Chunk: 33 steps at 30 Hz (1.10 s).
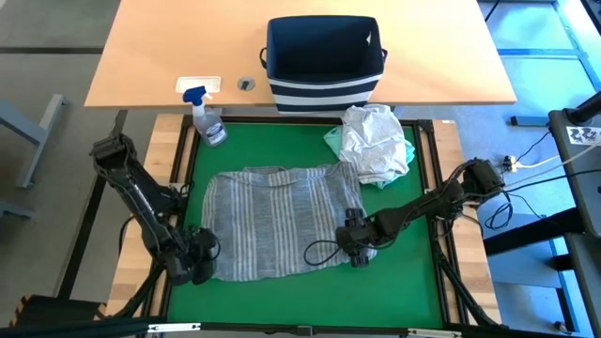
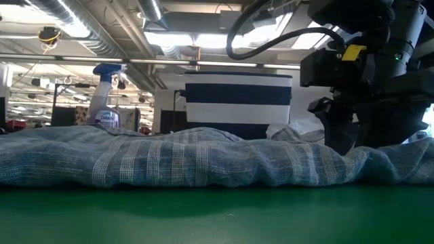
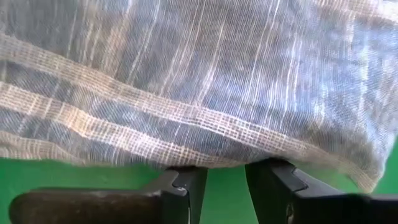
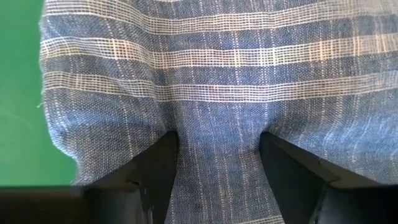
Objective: Fold laundry
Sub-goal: Fold the blue polo shirt
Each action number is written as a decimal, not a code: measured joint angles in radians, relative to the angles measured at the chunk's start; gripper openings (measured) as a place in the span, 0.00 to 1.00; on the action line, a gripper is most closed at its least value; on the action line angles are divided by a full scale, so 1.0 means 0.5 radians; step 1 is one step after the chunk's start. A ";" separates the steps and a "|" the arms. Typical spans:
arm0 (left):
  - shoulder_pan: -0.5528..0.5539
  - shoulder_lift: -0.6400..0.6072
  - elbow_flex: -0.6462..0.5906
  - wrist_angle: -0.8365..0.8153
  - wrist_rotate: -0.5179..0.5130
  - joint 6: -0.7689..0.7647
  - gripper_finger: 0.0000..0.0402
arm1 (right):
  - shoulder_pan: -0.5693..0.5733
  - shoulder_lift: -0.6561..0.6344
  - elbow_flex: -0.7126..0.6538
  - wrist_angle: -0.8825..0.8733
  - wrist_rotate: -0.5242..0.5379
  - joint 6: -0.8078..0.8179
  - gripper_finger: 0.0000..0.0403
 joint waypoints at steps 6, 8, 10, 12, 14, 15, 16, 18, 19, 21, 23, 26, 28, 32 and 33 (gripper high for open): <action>0.001 -0.156 0.024 0.170 -0.058 0.316 0.22 | 0.000 0.000 0.000 0.002 0.000 0.018 0.58; 0.003 -0.246 0.068 0.218 -0.061 0.448 0.21 | 0.000 0.000 0.000 0.002 -0.011 0.018 0.58; 0.004 -0.327 0.084 0.279 -0.091 0.554 0.20 | 0.000 0.000 0.000 0.002 -0.014 0.018 0.58; 0.003 -0.379 0.085 0.339 -0.178 0.622 0.20 | 0.000 0.000 0.000 0.005 -0.011 0.017 0.58; 0.003 -0.397 0.085 0.354 -0.291 0.639 0.20 | 0.000 0.000 0.000 0.013 -0.003 0.013 0.58; 0.007 -0.397 0.085 0.354 -0.345 0.655 0.21 | 0.000 0.001 0.000 0.014 0.000 0.011 0.58; 0.012 -0.397 0.085 0.354 -0.382 0.679 0.21 | 0.000 0.001 0.000 0.013 0.000 0.011 0.58; 0.033 -0.397 0.085 0.355 -0.415 0.742 0.22 | 0.000 0.001 0.000 0.013 -0.006 0.011 0.58; 0.049 -0.397 0.085 0.355 -0.414 0.783 0.23 | 0.000 0.000 0.000 0.013 -0.018 0.011 0.58; 0.085 -0.396 0.085 0.355 -0.403 0.837 0.24 | -0.001 0.000 0.000 0.012 -0.043 0.010 0.58; 0.110 -0.396 0.085 0.351 -0.372 0.881 0.25 | -0.002 0.000 0.000 0.012 -0.060 0.010 0.58; 0.149 -0.396 0.086 0.288 -0.234 0.900 0.28 | -0.002 0.000 0.001 0.012 -0.061 0.010 0.58; 0.179 -0.396 0.086 0.245 -0.154 0.890 0.30 | -0.002 0.000 0.001 0.012 -0.065 0.010 0.58; 0.229 -0.396 0.086 0.197 0.059 0.978 0.38 | -0.005 0.000 0.001 0.012 -0.068 0.010 0.58; 0.237 -0.396 0.087 0.171 0.141 1.000 0.40 | -0.005 0.000 0.001 0.011 -0.068 0.009 0.58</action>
